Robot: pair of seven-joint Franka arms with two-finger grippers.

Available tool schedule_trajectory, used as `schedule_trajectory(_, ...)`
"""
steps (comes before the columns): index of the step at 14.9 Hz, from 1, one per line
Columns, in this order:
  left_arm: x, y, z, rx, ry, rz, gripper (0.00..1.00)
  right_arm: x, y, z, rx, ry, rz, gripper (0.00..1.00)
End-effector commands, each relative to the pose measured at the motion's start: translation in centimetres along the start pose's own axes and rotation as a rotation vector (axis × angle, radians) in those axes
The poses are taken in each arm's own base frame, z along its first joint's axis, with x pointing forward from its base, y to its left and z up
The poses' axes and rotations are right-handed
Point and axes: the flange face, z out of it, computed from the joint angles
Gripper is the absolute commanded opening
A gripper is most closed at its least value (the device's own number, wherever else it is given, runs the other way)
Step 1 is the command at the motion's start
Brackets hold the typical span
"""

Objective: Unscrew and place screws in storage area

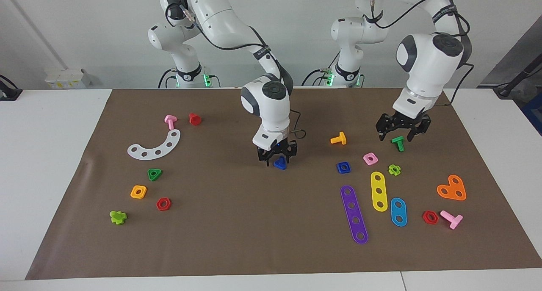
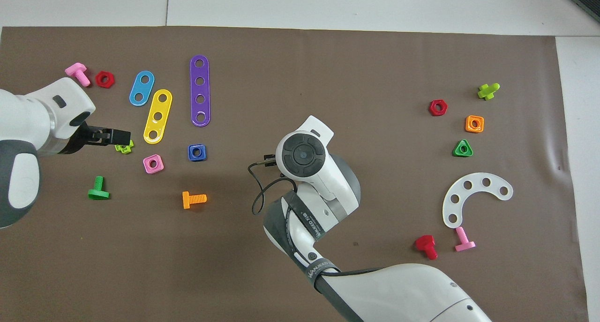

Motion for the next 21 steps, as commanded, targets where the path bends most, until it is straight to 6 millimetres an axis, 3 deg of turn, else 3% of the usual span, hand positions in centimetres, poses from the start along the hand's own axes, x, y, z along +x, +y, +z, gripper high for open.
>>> schedule_trajectory(1, 0.1, -2.2, -4.6, 0.003, -0.012, 0.025, 1.0, -0.7, -0.1, -0.7, 0.009, 0.004, -0.026, 0.69)
schedule_trajectory(6, 2.1, -2.6, -14.1, -0.004, -0.012, 0.028, 1.0, -0.8, -0.6, -0.9, 0.018, 0.008, -0.029, 0.62)
schedule_trajectory(9, 2.4, -2.2, -16.5, -0.011, -0.041, 0.033, 1.0, -1.0, -0.5, -0.8, 0.015, 0.0, -0.033, 0.54)
schedule_trajectory(12, 1.6, -1.3, -17.2, -0.008, -0.061, 0.044, 1.0, -1.4, -1.2, -0.9, 0.02, -0.007, -0.039, 0.48)
schedule_trajectory(16, -0.2, -1.0, -15.8, -0.013, -0.115, 0.047, 1.0, -1.5, -1.1, -0.7, 0.019, -0.009, -0.039, 0.43)
schedule_trajectory(19, -0.3, -1.1, -15.7, -0.013, -0.123, 0.042, 1.0, -1.5, -1.0, -0.7, 0.017, -0.012, -0.042, 0.33)
schedule_trajectory(21, -0.3, -1.2, -15.6, -0.013, -0.124, 0.041, 1.0, -1.4, -1.0, -0.7, 0.018, -0.01, -0.041, 0.32)
